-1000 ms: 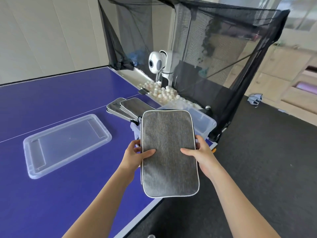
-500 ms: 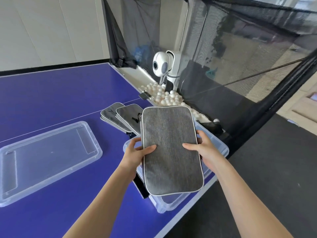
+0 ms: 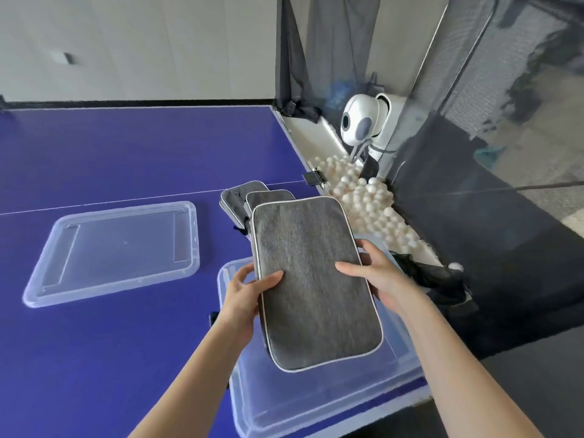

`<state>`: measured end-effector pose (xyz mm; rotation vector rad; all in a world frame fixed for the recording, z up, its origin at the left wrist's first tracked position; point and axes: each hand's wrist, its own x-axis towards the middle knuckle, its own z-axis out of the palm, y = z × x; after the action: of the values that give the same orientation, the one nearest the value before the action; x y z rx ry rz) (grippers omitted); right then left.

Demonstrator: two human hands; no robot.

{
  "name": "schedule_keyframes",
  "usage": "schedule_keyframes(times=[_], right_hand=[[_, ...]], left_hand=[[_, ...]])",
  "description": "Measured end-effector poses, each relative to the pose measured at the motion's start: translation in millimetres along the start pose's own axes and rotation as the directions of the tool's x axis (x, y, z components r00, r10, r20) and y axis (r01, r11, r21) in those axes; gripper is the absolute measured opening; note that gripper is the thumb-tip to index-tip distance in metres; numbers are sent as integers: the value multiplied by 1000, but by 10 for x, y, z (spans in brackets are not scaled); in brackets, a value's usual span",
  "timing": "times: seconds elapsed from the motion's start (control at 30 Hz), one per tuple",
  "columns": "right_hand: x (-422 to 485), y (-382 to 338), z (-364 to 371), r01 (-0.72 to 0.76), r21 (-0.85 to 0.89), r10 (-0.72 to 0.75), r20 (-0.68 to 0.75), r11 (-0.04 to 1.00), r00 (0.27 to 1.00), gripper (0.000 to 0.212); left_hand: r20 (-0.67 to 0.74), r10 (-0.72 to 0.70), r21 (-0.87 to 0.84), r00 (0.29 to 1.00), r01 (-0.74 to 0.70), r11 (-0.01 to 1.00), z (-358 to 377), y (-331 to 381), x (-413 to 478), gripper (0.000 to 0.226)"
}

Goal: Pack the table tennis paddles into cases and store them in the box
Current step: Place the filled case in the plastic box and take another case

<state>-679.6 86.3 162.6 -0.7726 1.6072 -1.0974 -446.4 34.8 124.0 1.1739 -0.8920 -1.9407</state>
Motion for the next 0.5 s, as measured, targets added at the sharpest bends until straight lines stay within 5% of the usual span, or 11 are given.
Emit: schedule_keyframes(times=[0.17, 0.33, 0.5], right_hand=[[-90, 170, -489, 6, 23, -8, 81, 1000, 997, 61], [-348, 652, -575, -94, 447, 49, 112, 890, 993, 56], [-396, 788, -376, -87, 628, 78, 43, 773, 996, 64]], left_hand=[[-211, 12, -210, 977, -57, 976, 368, -283, -98, 64], [-380, 44, -360, 924, -192, 913, 762, -536, -209, 58], [-478, 59, -398, 876, -276, 875, 1051, -697, -275, 51]])
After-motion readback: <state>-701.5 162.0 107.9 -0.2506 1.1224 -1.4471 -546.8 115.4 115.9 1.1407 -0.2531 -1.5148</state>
